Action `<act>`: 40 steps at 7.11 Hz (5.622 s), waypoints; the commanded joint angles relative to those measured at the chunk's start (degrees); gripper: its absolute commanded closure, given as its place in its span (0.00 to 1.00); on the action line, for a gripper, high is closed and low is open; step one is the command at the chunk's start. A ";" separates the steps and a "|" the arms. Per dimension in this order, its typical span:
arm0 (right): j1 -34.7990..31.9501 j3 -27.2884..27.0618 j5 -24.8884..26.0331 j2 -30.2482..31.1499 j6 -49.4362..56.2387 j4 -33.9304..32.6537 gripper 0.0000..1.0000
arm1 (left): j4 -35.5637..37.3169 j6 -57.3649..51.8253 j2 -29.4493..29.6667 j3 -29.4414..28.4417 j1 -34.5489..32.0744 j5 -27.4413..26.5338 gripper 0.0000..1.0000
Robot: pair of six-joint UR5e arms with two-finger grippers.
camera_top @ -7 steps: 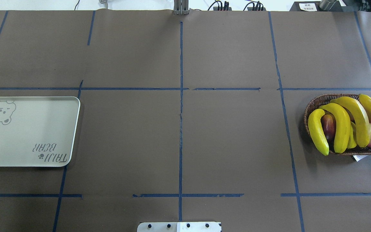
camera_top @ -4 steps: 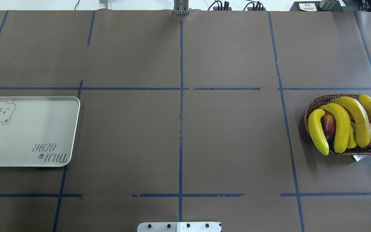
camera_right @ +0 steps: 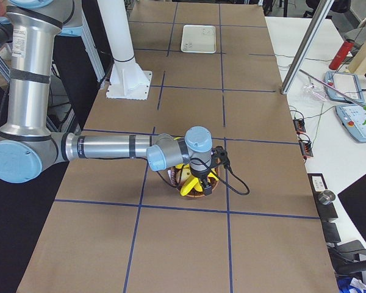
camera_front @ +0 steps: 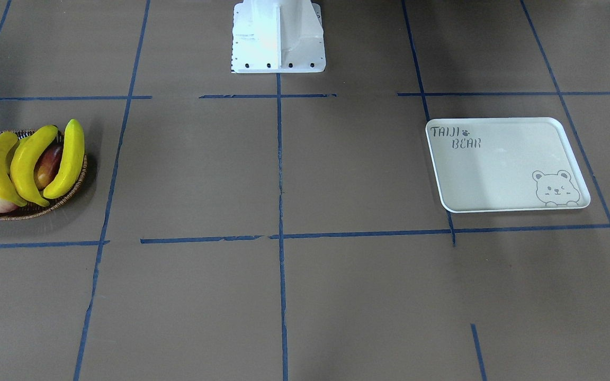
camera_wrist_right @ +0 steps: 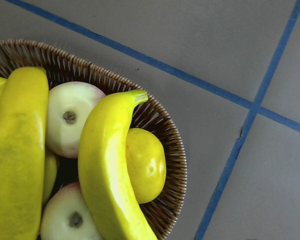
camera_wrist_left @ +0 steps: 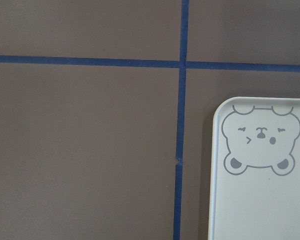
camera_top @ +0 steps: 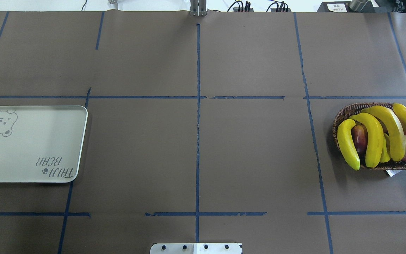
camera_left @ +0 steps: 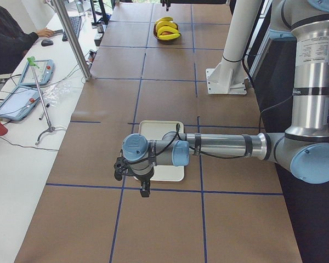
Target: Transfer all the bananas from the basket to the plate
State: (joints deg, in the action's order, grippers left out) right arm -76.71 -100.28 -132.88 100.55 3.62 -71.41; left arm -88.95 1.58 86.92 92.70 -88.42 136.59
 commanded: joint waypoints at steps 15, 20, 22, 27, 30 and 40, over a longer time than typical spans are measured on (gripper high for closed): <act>7.19 5.98 -0.09 -2.90 -0.55 0.22 0.66 | 0.00 0.00 0.35 -0.24 0.09 -0.01 0.00; 6.84 5.37 -2.11 -2.64 -0.37 0.74 0.98 | 0.00 0.26 0.70 0.29 0.09 -0.01 0.00; 5.18 4.39 -2.20 -2.37 -0.37 0.74 1.00 | 0.00 0.35 0.70 0.64 0.09 0.08 0.00; -2.73 0.01 -7.01 -2.02 -0.46 -0.14 1.00 | 0.00 0.79 0.62 0.90 0.09 0.08 0.00; -4.41 -6.38 -9.93 -2.98 -6.48 -0.14 1.00 | 0.00 0.70 0.79 1.25 0.09 0.08 0.00; 31.04 -21.70 6.87 -28.81 -72.66 0.39 1.00 | -45.77 67.34 12.18 4.33 18.27 6.05 0.00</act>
State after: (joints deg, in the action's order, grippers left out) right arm -52.80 -120.42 -133.39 74.49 -62.72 -70.98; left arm -131.60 60.52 95.74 96.93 -71.69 142.73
